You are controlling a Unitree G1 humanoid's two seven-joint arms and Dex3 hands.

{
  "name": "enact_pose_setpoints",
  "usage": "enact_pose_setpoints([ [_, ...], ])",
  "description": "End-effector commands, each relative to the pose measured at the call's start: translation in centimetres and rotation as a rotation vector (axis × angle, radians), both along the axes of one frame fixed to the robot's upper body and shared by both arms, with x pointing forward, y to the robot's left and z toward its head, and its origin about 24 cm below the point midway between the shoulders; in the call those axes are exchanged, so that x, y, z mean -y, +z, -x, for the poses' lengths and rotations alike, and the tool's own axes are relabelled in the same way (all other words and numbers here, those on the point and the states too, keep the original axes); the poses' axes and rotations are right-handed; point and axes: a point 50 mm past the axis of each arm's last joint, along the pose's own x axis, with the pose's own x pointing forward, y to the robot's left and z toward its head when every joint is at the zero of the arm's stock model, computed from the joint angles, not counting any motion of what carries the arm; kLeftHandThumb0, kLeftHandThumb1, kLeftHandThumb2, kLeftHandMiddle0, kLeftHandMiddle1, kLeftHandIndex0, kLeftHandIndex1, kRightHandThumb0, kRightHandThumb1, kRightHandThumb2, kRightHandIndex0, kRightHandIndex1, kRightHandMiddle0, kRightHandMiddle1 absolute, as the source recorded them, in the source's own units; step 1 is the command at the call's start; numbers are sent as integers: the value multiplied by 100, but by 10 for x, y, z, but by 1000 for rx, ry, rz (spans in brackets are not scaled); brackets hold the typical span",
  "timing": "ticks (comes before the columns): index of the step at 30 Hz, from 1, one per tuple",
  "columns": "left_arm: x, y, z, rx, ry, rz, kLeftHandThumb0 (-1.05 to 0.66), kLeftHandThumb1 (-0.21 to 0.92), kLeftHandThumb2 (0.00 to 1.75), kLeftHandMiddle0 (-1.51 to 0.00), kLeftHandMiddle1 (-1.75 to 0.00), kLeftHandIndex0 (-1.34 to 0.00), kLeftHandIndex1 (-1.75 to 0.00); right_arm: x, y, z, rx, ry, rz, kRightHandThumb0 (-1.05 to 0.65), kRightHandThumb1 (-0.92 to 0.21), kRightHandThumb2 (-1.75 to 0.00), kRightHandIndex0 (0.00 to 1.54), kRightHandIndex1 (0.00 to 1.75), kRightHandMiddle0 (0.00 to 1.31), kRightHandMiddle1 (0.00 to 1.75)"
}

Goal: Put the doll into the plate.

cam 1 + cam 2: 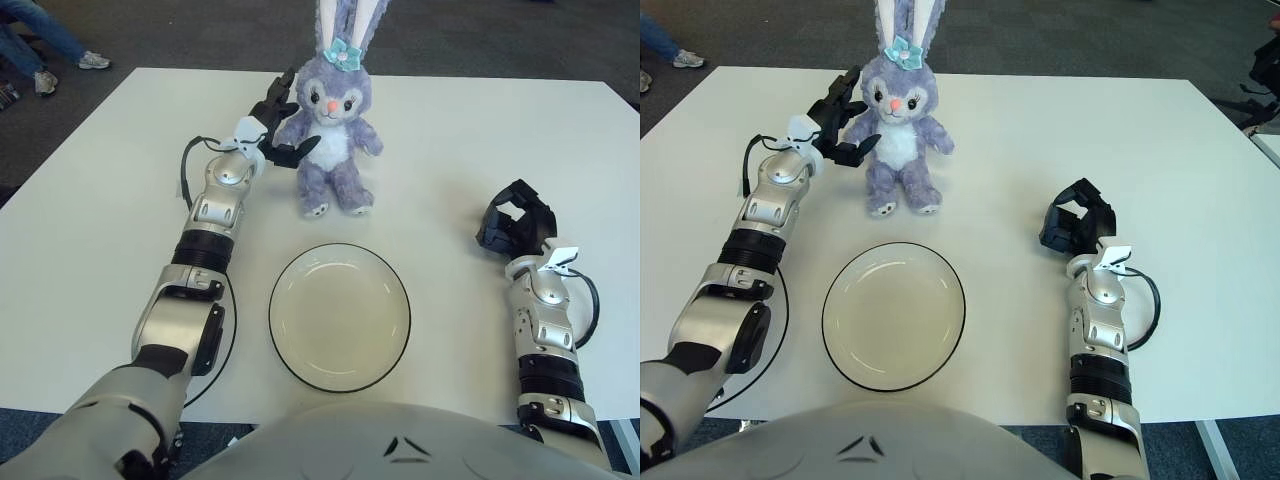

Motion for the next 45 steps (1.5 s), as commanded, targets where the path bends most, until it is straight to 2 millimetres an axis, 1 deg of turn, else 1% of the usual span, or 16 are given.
enact_pose_setpoints([
  [1,8,8,-4,39,-16,-20,-64,43,77,-3,-60,0,0,-4,-24,9,-94,-6,-55,-49,-29,-135,121,175,64,175],
  [6,17,10,-6,58,-21,-30,-60,41,79,-4,-62,0,0,-4,-24,9,-96,-8,-49,-49,-29,-135,120,175,63,175],
  [10,22,10,-9,72,-9,-45,-60,39,80,-3,-63,0,0,-4,-24,9,-98,-7,-49,-49,-30,-133,120,175,63,175],
  [17,28,10,-12,106,25,-59,-69,44,75,0,-69,0,0,-5,-24,9,-98,-7,-56,-48,-32,-131,120,175,61,175],
  [23,31,10,-14,134,56,-69,-74,48,70,0,-75,0,0,-5,-24,9,-98,-7,-56,-49,-30,-133,120,175,62,175],
  [26,35,11,-16,158,78,-73,-77,50,68,0,-75,0,0,-4,-24,9,-99,-7,-56,-49,-30,-134,120,175,63,175],
  [33,43,11,-21,185,118,-58,-76,50,65,0,-67,0,0,-4,-24,9,-99,-4,-59,-49,-29,-135,121,175,63,175],
  [37,48,12,-23,193,127,-63,-74,49,66,0,-59,0,0,-4,-23,10,-97,-1,-57,-49,-29,-135,121,175,64,175],
  [45,60,8,-29,188,176,-118,-80,51,65,0,-49,0,0,-4,-24,11,-93,2,-58,-50,-27,-137,122,175,65,175],
])
